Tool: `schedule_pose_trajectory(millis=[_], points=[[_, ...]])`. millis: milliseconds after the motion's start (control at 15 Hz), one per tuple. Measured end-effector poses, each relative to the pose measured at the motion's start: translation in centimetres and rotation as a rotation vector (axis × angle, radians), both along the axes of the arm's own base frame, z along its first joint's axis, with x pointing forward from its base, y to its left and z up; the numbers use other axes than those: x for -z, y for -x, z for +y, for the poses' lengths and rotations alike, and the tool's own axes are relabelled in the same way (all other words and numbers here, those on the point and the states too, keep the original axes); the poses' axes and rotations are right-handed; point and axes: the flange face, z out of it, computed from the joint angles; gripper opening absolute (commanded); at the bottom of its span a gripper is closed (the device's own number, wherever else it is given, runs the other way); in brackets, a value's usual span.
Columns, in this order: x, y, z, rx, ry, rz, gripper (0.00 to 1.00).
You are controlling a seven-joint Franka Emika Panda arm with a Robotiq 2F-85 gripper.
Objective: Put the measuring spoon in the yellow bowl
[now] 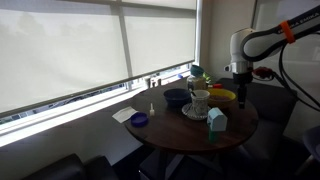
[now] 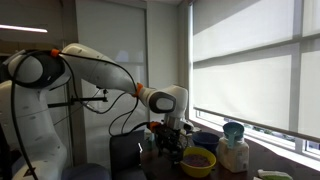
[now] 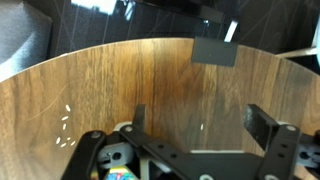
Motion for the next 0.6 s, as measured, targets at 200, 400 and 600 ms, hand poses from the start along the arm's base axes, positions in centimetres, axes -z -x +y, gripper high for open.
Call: schedule_pose_trajectory(millis=[200,400,600], points=[[-3.4,-0.8,-2.3,0.079,0.006,-0.137,1.0],[-7.9,-1.6,-5.6,0.156,0.016,-0.29,1.0],[-12.6,-2.9,-9.1,0.199,0.072,-0.47,1.0]])
